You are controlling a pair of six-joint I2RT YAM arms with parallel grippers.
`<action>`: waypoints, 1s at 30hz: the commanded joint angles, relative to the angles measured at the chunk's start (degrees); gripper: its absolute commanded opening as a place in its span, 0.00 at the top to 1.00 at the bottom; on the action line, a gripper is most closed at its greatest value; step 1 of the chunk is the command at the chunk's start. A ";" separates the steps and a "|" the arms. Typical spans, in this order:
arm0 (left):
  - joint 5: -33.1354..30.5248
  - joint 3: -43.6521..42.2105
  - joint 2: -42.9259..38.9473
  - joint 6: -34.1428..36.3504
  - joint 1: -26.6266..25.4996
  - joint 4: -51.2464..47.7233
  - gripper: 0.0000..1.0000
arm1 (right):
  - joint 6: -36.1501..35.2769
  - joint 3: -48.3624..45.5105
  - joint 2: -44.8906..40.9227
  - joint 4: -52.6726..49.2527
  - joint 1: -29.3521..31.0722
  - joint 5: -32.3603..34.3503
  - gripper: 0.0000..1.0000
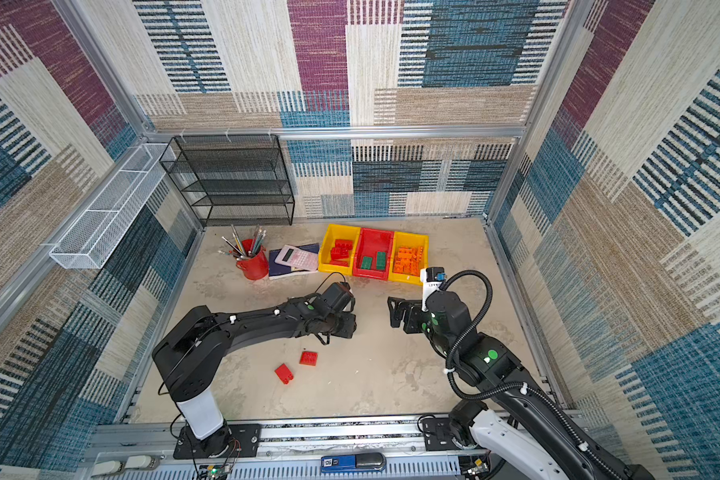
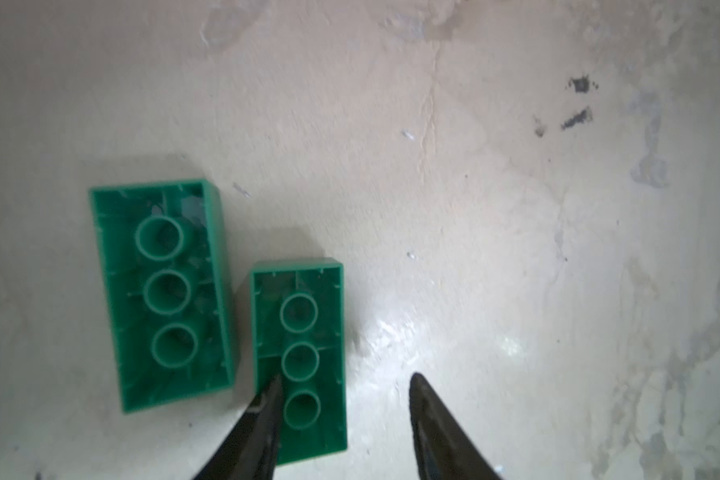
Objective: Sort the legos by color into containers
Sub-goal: 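Bring the left gripper back over the pair of green bricks on the table, then lower the left gripper onto one green brick of the pair and close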
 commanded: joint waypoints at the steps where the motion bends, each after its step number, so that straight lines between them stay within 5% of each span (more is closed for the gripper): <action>1: -1.09 0.10 0.39 -0.49 -0.05 -0.82 0.49 | -0.62 -0.30 -0.02 0.12 0.07 0.85 0.00; 8: 2.37 3.86 3.37 -0.69 -1.73 -1.43 0.48 | -0.63 -0.20 -0.25 0.09 0.07 1.01 0.00; 18: 2.45 2.08 -2.61 -1.00 -3.29 -2.28 0.46 | -0.65 -0.40 -0.08 0.13 0.03 1.26 0.00; 30: -3.44 8.75 2.34 5.89 -3.58 -11.85 0.35 | -0.48 0.01 -2.25 -1.64 0.07 1.56 0.00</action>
